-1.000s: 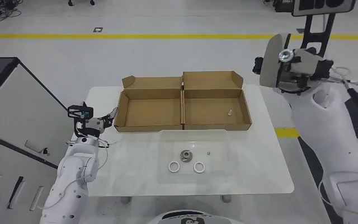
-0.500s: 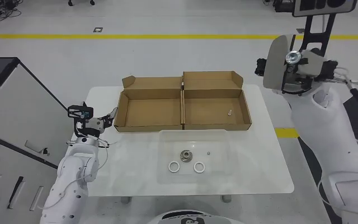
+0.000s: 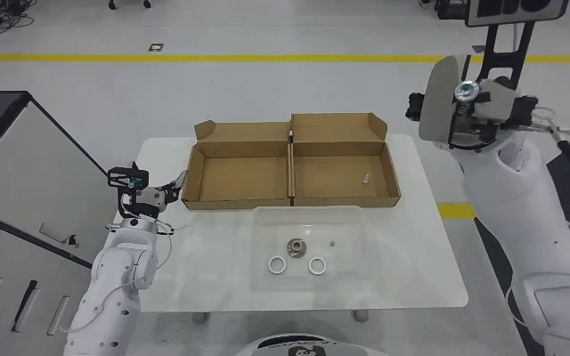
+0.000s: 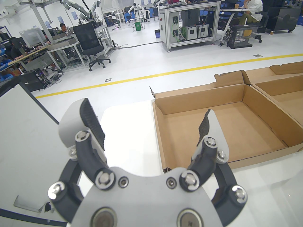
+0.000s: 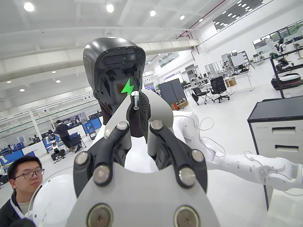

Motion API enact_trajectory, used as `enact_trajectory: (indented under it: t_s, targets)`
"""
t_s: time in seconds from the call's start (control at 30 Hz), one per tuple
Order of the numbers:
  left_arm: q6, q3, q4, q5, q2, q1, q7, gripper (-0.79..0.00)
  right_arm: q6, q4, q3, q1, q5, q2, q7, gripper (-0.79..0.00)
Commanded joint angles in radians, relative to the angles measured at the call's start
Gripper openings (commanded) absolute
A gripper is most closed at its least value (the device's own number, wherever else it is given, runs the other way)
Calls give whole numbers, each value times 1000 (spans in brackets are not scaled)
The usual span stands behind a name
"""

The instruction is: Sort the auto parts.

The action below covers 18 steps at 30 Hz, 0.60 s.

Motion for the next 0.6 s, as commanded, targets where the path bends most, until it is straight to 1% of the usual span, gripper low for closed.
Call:
enact_trajectory:
  t_s: [0.0,0.2,0.27,0.43,0.57]
  targets:
    - [0,0,0,0,0,0,0,0,27,7,24,-9,-74,4,-9,-785]
    - [0,0,0,0,0,0,0,0,144,47,142,-47,-250,26,31,-785]
    - [0,0,0,0,0,0,0,0,193,59,187,-63,-336,37,58,-785]
    - [0,0,0,0,0,0,0,0,307,67,281,-100,-586,66,133,-785]
    - [0,0,0,0,0,0,0,0,389,60,304,-113,-801,84,180,-785]
